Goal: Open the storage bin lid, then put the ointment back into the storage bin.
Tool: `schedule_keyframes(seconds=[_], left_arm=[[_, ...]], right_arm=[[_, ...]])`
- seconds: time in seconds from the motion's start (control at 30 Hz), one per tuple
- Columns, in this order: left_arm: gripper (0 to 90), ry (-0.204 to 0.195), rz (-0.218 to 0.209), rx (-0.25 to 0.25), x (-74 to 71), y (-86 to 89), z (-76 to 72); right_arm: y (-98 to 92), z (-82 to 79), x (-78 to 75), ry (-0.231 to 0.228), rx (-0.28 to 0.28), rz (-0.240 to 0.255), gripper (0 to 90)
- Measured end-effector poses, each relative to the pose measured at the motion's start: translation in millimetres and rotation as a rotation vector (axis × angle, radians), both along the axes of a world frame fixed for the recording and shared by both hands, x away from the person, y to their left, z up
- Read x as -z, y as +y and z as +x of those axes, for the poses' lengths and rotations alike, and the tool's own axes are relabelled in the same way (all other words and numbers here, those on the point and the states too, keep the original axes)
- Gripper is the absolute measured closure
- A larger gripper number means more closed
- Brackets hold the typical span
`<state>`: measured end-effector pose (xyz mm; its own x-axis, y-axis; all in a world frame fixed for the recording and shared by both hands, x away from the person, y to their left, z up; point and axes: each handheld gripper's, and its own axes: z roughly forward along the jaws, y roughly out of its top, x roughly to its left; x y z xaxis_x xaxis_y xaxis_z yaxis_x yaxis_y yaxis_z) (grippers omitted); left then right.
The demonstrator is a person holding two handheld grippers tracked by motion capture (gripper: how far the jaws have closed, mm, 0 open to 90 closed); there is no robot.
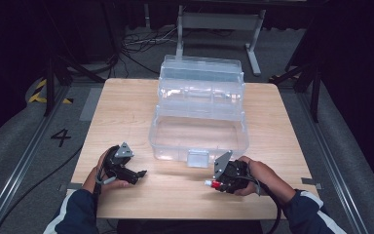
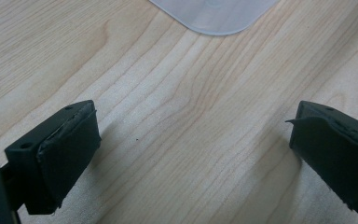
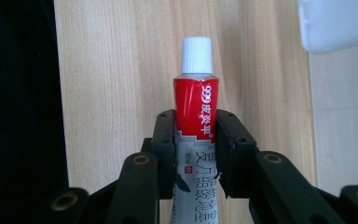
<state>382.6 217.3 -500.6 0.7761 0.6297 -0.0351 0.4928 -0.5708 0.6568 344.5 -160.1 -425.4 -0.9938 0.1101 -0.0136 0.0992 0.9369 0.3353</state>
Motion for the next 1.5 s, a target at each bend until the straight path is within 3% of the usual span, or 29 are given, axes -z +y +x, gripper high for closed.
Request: schedule_keyframes(seconds=[0.83,1.5], left_arm=[[2.0,0.005,-0.003,-0.02,0.0,-0.3,-2.2],[1.5,0.007,-0.003,-0.03,0.1,-0.8,-2.7]], right_arm=[[-10.2,2.4,-25.7,-0.034,-0.003,0.051,71.2],[-19.1,15.6,-82.9,-0.133,0.007,0.074,71.2]])
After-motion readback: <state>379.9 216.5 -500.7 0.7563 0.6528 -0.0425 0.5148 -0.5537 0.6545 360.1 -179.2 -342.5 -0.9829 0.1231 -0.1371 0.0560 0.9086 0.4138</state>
